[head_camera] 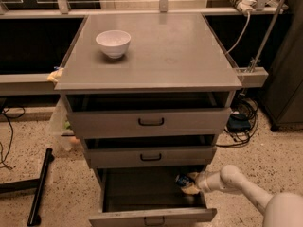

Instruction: Pick pepsi can from bottom drawer and place on counter

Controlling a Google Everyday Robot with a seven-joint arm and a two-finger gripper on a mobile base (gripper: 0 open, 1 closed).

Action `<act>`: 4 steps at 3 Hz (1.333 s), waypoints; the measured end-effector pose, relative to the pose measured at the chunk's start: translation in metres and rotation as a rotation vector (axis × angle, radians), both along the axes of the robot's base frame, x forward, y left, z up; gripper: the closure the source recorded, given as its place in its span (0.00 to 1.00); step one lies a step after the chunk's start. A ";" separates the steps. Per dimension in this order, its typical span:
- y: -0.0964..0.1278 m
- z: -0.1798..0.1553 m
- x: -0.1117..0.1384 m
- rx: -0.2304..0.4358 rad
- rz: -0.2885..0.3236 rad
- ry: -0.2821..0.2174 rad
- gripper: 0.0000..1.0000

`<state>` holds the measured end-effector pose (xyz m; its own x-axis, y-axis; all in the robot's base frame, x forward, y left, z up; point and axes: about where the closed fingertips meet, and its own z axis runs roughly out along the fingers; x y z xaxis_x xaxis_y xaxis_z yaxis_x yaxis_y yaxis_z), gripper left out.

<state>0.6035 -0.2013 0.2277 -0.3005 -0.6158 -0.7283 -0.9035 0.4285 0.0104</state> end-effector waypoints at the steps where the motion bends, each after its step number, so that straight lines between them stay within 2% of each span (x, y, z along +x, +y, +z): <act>1: -0.001 0.043 -0.031 0.040 0.057 0.039 1.00; 2: 0.004 0.126 -0.048 0.122 0.134 0.021 1.00; 3: 0.014 0.240 -0.043 0.162 0.216 -0.111 1.00; 4: 0.017 0.262 -0.036 0.148 0.229 -0.139 1.00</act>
Offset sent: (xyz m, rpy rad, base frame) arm -0.0633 0.0043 0.2557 0.2315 -0.0212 0.2407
